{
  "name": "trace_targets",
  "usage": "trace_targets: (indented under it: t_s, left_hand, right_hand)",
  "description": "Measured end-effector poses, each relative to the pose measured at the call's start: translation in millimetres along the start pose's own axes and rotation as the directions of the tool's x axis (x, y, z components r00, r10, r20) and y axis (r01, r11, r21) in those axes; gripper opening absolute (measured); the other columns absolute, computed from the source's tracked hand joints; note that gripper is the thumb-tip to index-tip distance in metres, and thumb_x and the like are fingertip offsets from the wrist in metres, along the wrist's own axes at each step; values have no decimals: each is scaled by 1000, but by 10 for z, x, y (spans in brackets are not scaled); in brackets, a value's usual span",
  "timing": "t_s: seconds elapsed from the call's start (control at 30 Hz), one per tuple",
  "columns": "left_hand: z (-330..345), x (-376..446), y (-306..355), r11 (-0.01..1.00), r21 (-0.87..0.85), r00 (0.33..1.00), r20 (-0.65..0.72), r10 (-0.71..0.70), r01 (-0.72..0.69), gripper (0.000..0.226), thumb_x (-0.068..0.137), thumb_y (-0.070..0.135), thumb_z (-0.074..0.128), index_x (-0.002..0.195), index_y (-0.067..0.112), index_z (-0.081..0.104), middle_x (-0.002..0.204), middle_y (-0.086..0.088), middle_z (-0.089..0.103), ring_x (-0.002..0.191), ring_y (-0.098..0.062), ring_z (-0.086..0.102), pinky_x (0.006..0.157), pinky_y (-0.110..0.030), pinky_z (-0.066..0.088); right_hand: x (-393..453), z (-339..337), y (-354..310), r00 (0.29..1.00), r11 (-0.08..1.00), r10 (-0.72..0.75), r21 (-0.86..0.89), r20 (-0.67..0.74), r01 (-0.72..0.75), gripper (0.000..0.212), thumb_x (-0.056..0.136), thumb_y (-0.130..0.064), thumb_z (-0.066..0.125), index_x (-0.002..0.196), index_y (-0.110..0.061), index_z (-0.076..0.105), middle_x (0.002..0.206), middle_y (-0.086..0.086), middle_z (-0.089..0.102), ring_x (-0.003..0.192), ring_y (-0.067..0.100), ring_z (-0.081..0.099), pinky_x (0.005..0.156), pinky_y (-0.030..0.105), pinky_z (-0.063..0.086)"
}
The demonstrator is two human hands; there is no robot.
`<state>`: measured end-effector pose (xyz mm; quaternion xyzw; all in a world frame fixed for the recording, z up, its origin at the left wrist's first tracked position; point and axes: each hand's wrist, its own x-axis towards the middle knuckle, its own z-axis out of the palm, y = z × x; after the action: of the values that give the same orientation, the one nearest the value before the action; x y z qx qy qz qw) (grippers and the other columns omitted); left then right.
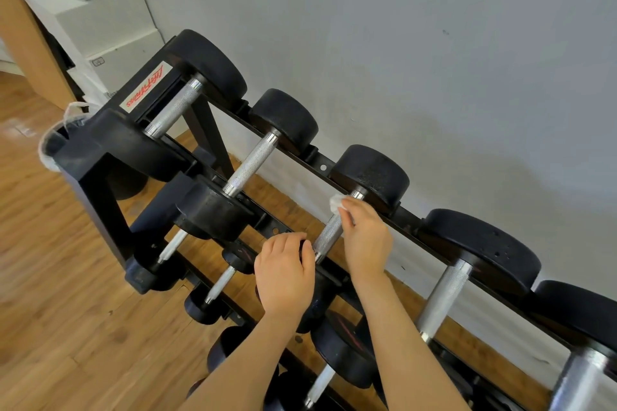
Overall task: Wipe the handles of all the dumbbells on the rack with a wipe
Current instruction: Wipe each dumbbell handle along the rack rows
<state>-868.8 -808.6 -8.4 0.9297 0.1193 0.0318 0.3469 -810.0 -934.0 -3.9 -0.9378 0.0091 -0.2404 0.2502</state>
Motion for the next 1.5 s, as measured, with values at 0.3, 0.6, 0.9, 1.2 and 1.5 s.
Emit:
trace_targets:
  t_s: [0.3, 0.6, 0.9, 1.2, 1.5]
  left_hand:
    - [-10, -7, 0, 1000, 4, 1000, 9, 3, -3, 30, 100, 31, 44, 114, 23, 70, 116, 6, 67, 119, -16, 52, 98, -35, 37]
    - [37, 4, -42, 1000, -6, 1000, -11, 21, -21, 31, 100, 31, 43, 110, 22, 71, 111, 6, 69, 115, -19, 55, 95, -38, 41]
    - [34, 13, -41, 999, -25, 998, -29, 47, -47, 48, 98, 40, 28, 108, 22, 72, 108, 6, 69, 112, -20, 57, 94, -42, 46]
    - [33, 15, -43, 998, -31, 999, -25, 48, -49, 53, 95, 43, 26, 107, 20, 72, 107, 4, 70, 112, -21, 59, 93, -41, 47]
    - [32, 4, -35, 999, -42, 1000, -10, 21, -21, 37, 99, 34, 39, 108, 20, 72, 108, 4, 70, 112, -21, 58, 95, -42, 46]
  right_hand:
    - [-283, 73, -16, 988, 986, 147, 92, -54, -142, 23, 84, -16, 71, 106, -9, 73, 104, 4, 73, 89, 17, 70, 69, 22, 55]
    - [-212, 71, -89, 921, 879, 384, 328, -59, -346, 19, 90, -11, 64, 108, -8, 70, 102, 1, 63, 87, 2, 58, 73, 9, 49]
    - [-349, 84, -123, 841, 734, 542, 484, 6, -476, 18, 91, -12, 63, 108, -14, 66, 101, -5, 61, 91, -2, 58, 76, 9, 48]
    - [-536, 102, -217, 849, 717, 528, 529, 15, -454, 18, 85, -5, 68, 103, -8, 71, 100, 4, 63, 88, 3, 61, 75, 7, 48]
    - [-320, 103, -154, 760, 583, 647, 604, 58, -543, 21, 89, -8, 64, 109, -13, 68, 103, 0, 66, 93, 0, 61, 73, 6, 46]
